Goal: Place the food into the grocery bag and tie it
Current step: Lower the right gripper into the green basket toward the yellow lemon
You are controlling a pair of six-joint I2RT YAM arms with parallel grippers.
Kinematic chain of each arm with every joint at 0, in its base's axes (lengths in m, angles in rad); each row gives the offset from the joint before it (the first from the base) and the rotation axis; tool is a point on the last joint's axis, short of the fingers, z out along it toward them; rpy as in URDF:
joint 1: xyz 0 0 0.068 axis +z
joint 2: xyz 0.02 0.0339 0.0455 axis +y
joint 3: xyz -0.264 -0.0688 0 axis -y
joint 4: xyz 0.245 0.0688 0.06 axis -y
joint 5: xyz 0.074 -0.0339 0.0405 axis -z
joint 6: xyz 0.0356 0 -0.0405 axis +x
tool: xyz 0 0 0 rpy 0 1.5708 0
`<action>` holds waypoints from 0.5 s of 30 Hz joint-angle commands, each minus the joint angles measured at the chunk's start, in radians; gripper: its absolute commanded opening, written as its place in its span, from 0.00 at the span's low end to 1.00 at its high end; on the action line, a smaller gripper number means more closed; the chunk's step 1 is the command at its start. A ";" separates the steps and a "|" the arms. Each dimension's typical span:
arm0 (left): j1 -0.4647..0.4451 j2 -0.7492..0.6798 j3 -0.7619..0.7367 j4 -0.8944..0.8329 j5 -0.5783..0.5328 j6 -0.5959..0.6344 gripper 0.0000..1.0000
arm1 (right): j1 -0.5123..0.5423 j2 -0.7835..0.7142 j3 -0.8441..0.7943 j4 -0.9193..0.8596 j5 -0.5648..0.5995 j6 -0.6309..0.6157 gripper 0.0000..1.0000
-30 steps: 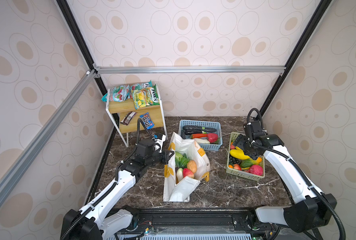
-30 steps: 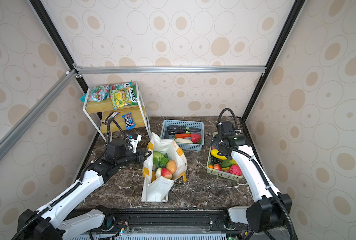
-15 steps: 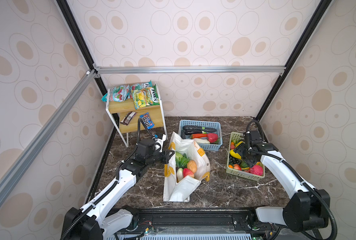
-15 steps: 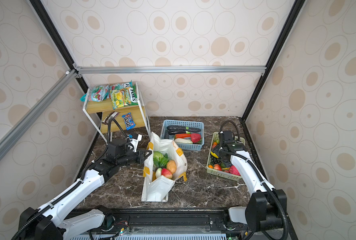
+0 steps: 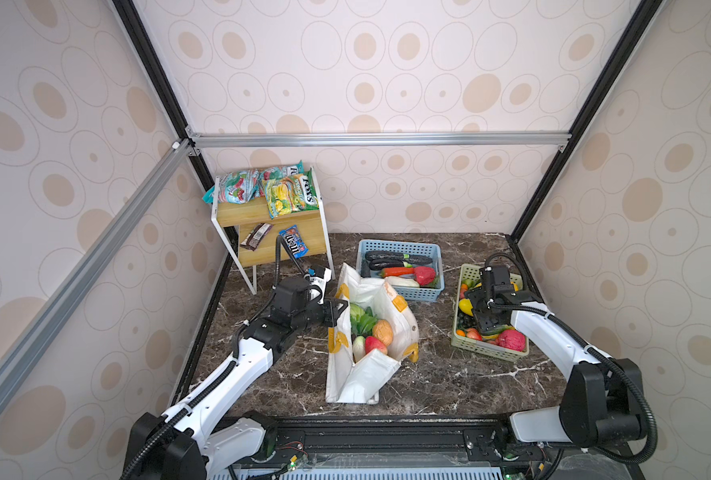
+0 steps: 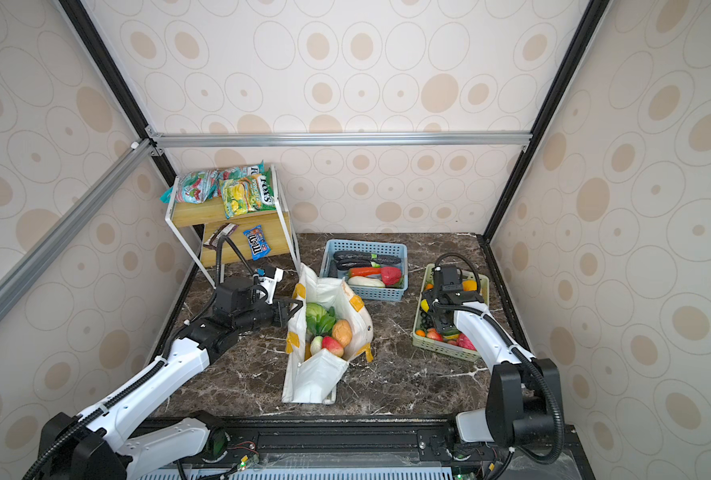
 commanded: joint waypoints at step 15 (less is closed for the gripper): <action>-0.005 -0.002 0.003 -0.002 -0.030 0.027 0.00 | 0.003 0.113 -0.004 0.049 0.108 0.320 0.80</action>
